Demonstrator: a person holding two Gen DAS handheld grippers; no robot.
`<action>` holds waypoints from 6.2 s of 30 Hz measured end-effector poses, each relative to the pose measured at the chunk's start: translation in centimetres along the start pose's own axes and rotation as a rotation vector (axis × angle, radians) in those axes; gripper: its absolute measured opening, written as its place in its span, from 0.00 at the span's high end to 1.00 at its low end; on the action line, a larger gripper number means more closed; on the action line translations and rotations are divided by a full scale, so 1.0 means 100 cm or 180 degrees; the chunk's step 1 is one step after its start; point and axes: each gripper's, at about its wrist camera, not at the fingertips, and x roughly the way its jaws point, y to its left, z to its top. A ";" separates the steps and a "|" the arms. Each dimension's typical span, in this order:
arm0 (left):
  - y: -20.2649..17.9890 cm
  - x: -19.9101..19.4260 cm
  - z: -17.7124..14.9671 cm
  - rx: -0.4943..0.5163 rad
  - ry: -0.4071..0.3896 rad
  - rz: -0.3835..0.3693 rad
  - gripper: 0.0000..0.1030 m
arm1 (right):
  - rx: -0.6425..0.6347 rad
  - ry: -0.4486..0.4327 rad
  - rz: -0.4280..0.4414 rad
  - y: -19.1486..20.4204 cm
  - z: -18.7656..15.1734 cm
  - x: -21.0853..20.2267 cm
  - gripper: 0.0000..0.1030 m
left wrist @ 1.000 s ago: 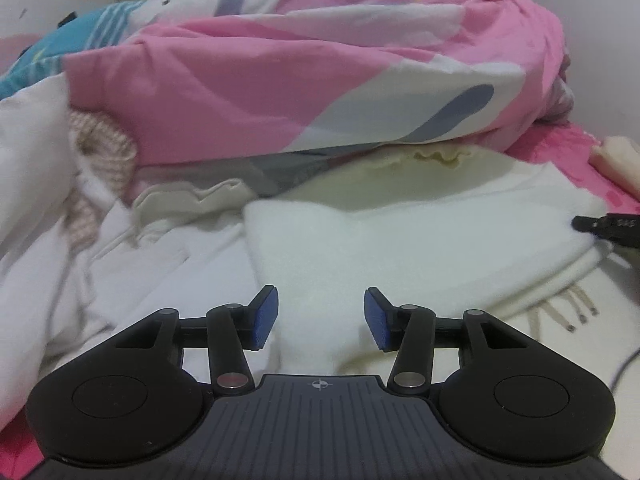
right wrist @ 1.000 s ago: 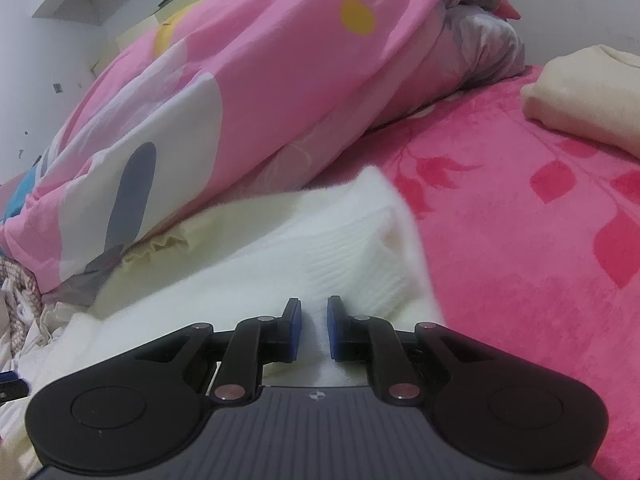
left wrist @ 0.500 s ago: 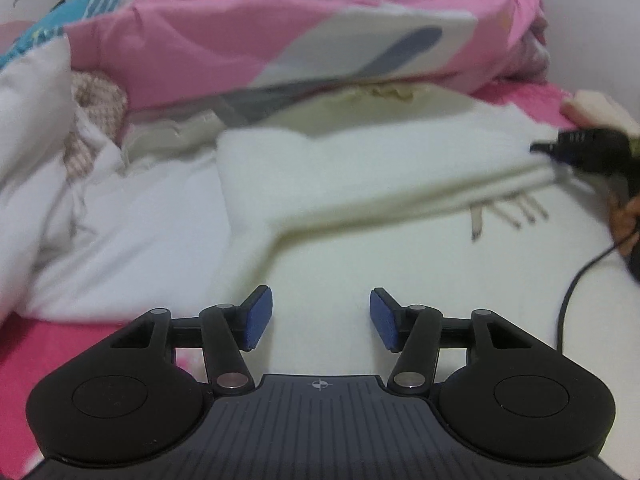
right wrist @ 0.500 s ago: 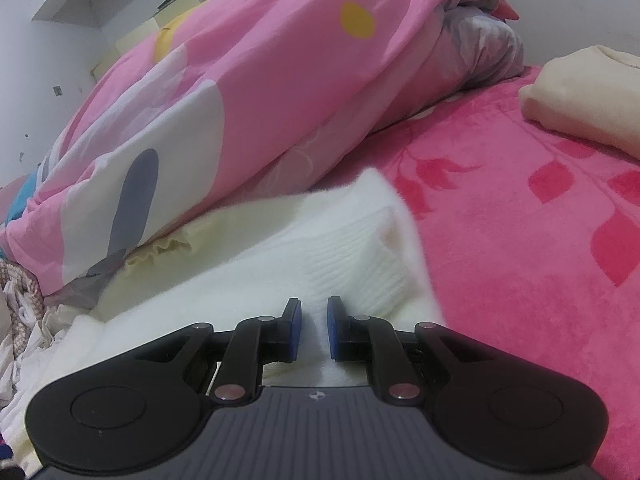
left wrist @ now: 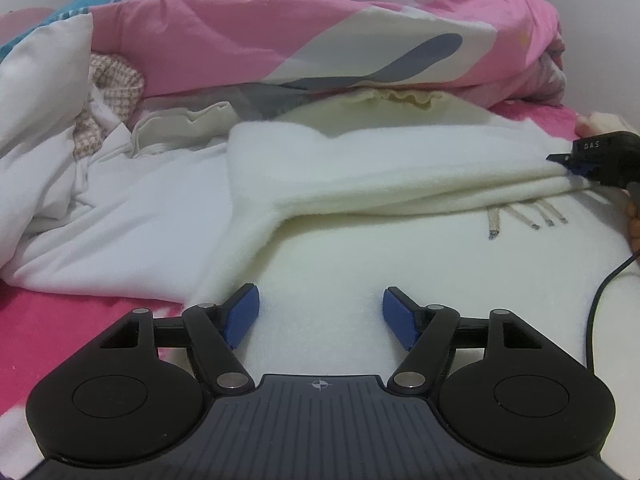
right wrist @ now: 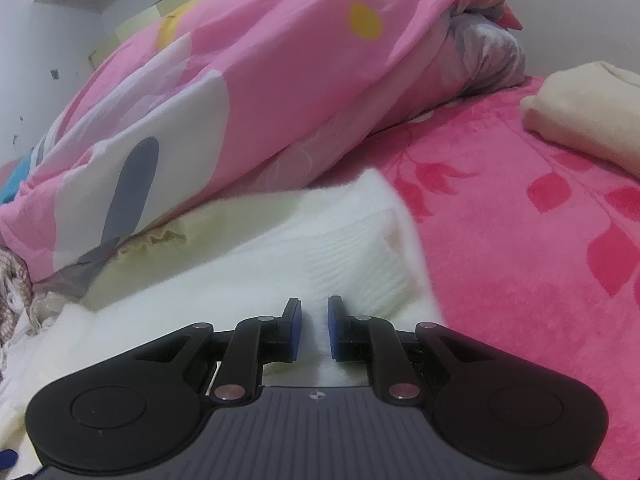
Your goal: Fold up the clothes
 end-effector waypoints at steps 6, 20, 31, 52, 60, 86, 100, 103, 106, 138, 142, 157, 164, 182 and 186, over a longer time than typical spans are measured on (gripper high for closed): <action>0.005 0.001 -0.003 -0.0133 -0.0032 -0.0049 0.31 | -0.0056 0.0010 -0.0043 0.003 0.000 0.000 0.86; 0.005 0.002 -0.004 -0.0138 -0.0046 -0.0045 0.29 | -0.0105 0.0004 -0.0089 0.006 -0.001 0.000 0.86; 0.007 -0.002 -0.001 -0.0139 -0.0059 -0.0048 0.29 | -0.0089 0.0002 -0.0071 0.005 0.000 0.000 0.86; 0.021 0.037 0.061 -0.0326 -0.0417 0.0015 0.55 | -0.0020 -0.0022 -0.0014 0.000 -0.002 0.000 0.86; 0.025 0.073 0.052 -0.0203 -0.0188 -0.0004 0.63 | 0.0114 -0.0033 0.0079 -0.006 -0.003 0.000 0.86; 0.022 0.060 0.066 -0.0146 -0.0302 0.0048 0.55 | -0.0491 -0.0035 -0.0467 0.014 0.012 0.022 0.79; 0.006 0.119 0.086 0.0047 -0.0184 0.0323 0.27 | -0.0410 -0.0067 -0.0399 0.010 0.012 0.022 0.79; 0.010 0.118 0.084 -0.0013 -0.0191 0.0284 0.27 | -0.0412 -0.0063 -0.0404 0.011 0.013 0.022 0.79; 0.010 0.117 0.084 -0.0026 -0.0197 0.0275 0.27 | -0.0437 -0.0055 -0.0423 0.013 0.013 0.022 0.78; 0.006 0.116 0.087 0.0014 -0.0212 0.0338 0.26 | -0.1236 0.0103 -0.0217 0.052 -0.011 -0.001 0.70; -0.001 0.097 0.097 0.0048 -0.0293 0.0339 0.26 | -0.1121 0.0092 -0.0142 0.046 -0.009 -0.004 0.70; -0.040 0.108 0.093 0.0147 0.0061 0.0072 0.16 | -0.0905 0.0084 0.0014 0.035 -0.006 -0.006 0.70; -0.013 0.081 0.106 0.0048 0.0286 0.0074 0.16 | -0.0827 0.0086 0.0067 0.032 -0.005 -0.006 0.70; 0.113 -0.092 0.095 0.0683 0.0091 0.0885 0.06 | -0.0757 0.0094 0.0107 0.031 -0.003 -0.008 0.69; 0.063 -0.074 0.057 0.0331 -0.0157 0.0194 0.06 | -0.0761 0.0083 0.0106 0.031 -0.004 -0.008 0.69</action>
